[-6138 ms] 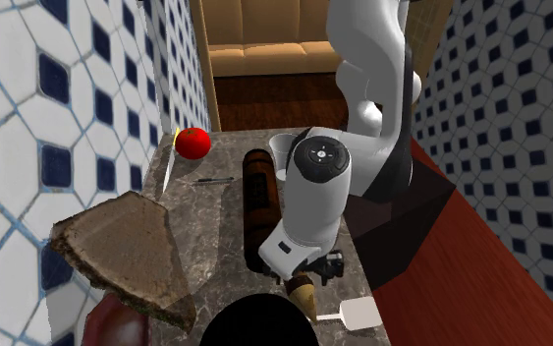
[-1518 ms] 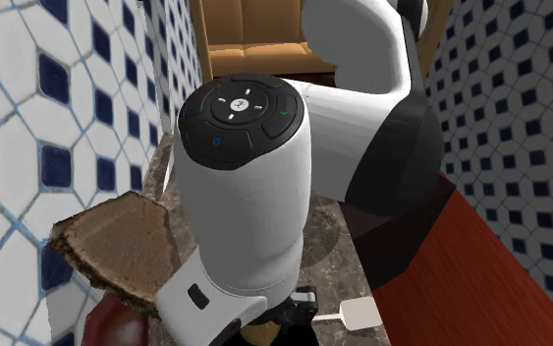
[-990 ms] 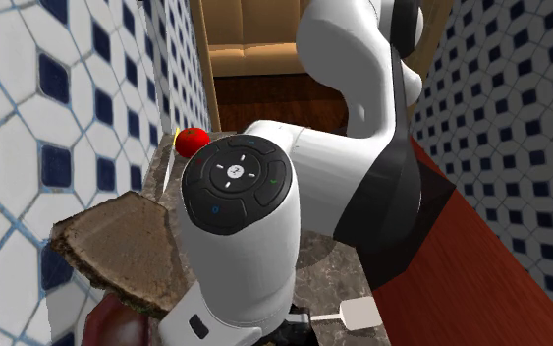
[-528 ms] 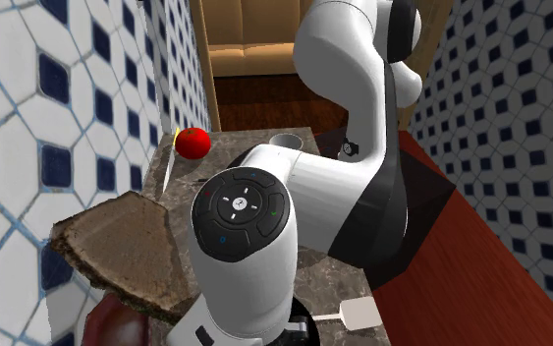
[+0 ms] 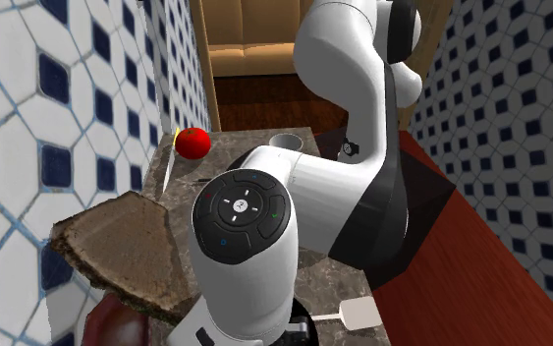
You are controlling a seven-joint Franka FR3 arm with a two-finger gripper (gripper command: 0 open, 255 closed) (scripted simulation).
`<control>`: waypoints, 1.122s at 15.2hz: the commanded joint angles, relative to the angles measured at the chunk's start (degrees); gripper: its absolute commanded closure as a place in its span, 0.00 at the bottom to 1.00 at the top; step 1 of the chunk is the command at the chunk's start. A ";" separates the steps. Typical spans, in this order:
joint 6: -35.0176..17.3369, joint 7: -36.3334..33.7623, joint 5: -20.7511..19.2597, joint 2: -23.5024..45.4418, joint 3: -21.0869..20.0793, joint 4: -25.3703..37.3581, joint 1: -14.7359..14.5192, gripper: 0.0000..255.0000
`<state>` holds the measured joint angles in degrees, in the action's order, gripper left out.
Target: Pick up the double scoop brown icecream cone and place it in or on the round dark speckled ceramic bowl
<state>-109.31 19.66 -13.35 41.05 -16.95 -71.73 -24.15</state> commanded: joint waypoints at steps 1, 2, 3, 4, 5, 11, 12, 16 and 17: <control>0.10 0.00 0.00 0.14 0.01 0.06 -0.03 0.00; 0.11 0.01 0.00 0.16 0.01 0.10 -0.03 0.00; 0.11 0.01 0.00 0.17 0.01 0.10 -0.03 0.00; 0.11 0.01 0.00 0.17 0.01 0.10 -0.03 0.00; -0.08 -0.01 0.02 0.00 0.00 -0.26 0.03 0.00; 6.43 0.56 0.55 -1.16 -0.32 5.21 -0.53 0.00; 6.43 0.56 0.55 -1.15 -0.32 5.22 -0.53 0.00; 6.44 0.56 0.55 -1.15 -0.32 5.22 -0.53 0.00; 6.44 0.56 0.55 -1.15 -0.32 5.22 -0.53 0.00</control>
